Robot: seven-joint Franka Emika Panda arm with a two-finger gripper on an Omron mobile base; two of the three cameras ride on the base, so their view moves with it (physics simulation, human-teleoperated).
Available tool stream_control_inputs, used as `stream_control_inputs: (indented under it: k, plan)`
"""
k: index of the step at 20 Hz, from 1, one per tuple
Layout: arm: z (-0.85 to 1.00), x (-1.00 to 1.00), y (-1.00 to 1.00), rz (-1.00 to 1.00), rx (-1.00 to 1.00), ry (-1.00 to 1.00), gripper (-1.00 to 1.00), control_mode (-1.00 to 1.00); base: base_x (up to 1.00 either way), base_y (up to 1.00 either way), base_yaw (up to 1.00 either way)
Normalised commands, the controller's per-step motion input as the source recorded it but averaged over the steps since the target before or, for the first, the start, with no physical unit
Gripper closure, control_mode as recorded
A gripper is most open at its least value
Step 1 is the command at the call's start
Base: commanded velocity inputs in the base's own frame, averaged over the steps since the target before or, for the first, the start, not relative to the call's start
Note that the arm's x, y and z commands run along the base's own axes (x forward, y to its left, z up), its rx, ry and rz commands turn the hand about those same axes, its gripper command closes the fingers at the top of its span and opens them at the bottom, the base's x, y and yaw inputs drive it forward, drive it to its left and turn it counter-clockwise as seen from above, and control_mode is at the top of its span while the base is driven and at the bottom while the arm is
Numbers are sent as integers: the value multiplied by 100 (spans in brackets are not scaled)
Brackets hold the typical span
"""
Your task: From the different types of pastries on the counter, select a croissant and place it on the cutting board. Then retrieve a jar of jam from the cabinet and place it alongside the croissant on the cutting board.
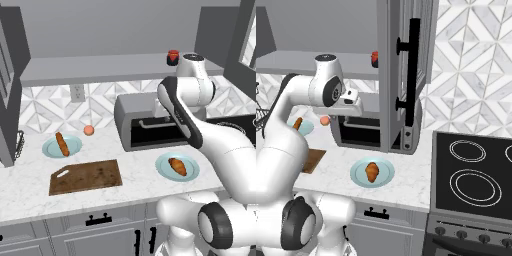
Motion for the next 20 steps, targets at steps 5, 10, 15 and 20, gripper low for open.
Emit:
stream_control_inputs:
  k: [5, 10, 15, 20]
  plan:
    - [-23, -22, -4, 0, 0, 0, -100, -100, 0, 0, 0]
    - [-50, -47, -13, 0, 0, 0, -100, -100, 0, 0, 0]
    - [-39, -38, -35, 0, 0, 0, -100, -100, 0, 0, 0]
    - [-32, -2, -51, 0, 0, 0, -100, -100, 0, 0, 0]
